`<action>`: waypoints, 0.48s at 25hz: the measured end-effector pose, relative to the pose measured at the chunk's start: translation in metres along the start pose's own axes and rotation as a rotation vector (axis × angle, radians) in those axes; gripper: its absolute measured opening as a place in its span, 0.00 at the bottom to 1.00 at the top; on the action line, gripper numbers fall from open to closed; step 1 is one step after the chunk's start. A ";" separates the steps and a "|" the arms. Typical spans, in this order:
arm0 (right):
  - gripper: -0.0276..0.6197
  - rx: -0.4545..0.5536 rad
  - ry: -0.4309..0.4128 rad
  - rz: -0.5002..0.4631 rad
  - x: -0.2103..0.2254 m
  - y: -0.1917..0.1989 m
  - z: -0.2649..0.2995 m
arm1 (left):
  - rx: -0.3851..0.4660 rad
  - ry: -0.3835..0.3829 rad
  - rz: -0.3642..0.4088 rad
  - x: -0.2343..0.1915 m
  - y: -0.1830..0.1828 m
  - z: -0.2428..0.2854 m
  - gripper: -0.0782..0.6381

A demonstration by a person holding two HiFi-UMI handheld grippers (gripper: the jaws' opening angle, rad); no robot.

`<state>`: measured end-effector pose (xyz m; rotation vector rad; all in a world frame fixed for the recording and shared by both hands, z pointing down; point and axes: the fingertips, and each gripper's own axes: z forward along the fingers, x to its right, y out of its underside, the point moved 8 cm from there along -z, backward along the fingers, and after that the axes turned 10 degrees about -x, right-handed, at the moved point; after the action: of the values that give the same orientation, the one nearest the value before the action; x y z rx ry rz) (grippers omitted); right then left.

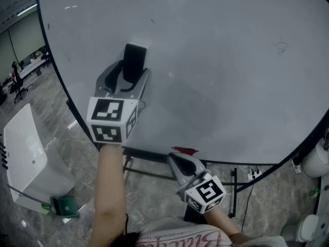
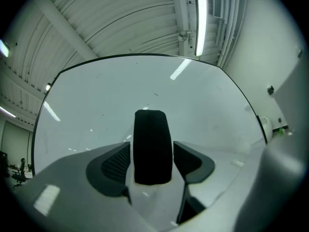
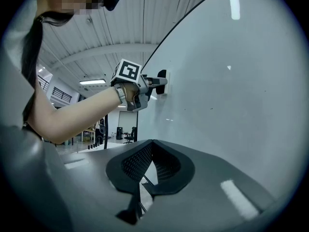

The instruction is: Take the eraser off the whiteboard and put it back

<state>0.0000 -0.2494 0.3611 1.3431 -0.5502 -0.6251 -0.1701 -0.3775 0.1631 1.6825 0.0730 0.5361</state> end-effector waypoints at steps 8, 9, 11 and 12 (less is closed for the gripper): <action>0.05 0.002 -0.027 -0.012 -0.007 -0.002 0.002 | 0.019 0.002 -0.044 0.004 0.012 -0.033 0.46; 0.05 0.001 -0.031 -0.013 -0.008 -0.002 0.002 | 0.023 0.004 -0.054 0.006 0.014 -0.039 0.46; 0.05 -0.001 -0.038 -0.013 -0.011 0.000 0.002 | 0.031 0.015 -0.079 0.009 0.021 -0.051 0.44; 0.05 -0.002 -0.041 -0.014 -0.013 0.000 0.001 | 0.034 0.021 -0.092 0.011 0.026 -0.057 0.44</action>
<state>-0.0101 -0.2416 0.3613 1.3354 -0.5737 -0.6656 -0.1885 -0.3260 0.1959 1.6975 0.1747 0.4855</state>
